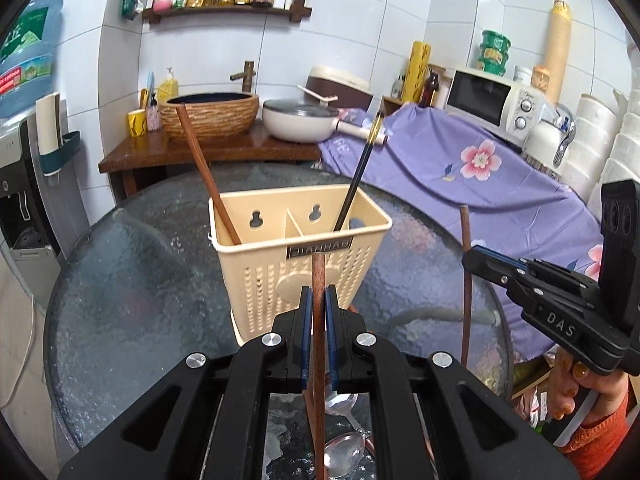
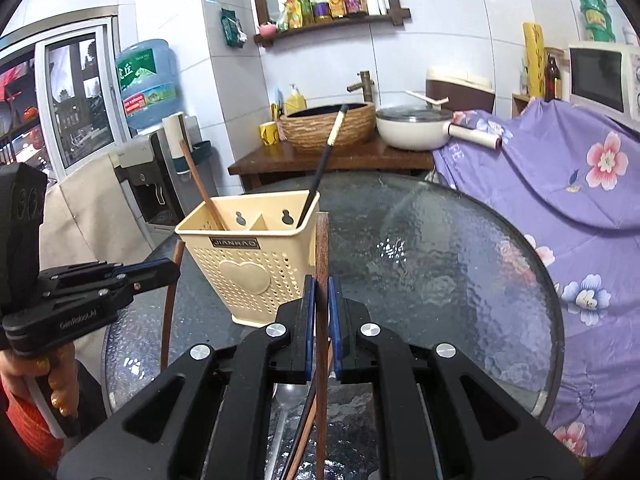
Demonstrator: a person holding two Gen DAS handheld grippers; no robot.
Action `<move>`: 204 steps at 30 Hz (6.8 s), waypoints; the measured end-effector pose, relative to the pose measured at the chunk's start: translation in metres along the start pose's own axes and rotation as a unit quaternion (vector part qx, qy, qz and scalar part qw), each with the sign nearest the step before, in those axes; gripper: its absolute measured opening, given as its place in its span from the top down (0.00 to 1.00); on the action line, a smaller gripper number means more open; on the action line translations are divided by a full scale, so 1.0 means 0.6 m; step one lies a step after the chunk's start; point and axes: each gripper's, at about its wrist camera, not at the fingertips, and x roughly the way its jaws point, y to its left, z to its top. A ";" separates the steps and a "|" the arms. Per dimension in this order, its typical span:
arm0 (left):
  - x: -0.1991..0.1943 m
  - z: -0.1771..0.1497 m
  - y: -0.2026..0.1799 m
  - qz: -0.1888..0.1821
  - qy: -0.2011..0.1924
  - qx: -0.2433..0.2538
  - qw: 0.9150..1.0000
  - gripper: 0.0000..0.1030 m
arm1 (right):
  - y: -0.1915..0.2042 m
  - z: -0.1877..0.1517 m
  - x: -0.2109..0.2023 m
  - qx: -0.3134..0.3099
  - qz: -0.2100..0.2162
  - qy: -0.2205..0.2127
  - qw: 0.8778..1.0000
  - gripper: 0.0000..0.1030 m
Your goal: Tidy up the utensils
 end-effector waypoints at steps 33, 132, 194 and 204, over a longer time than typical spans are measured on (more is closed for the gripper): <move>-0.093 0.042 -0.014 -0.018 -0.056 0.019 0.998 0.94 | 0.032 0.045 -0.085 -0.043 0.034 -0.037 0.998 0.93; 0.082 -0.135 0.055 -0.004 0.129 0.009 0.992 0.59 | 0.005 -0.150 0.115 0.020 -0.007 0.145 0.989 0.56; 0.237 -0.099 -0.002 0.046 0.189 0.067 0.979 0.89 | -0.003 -0.115 0.268 0.000 -0.083 0.210 0.974 0.88; 0.238 -0.102 -0.007 0.055 0.178 0.065 0.980 0.91 | -0.009 -0.118 0.265 0.016 -0.081 0.198 0.977 0.93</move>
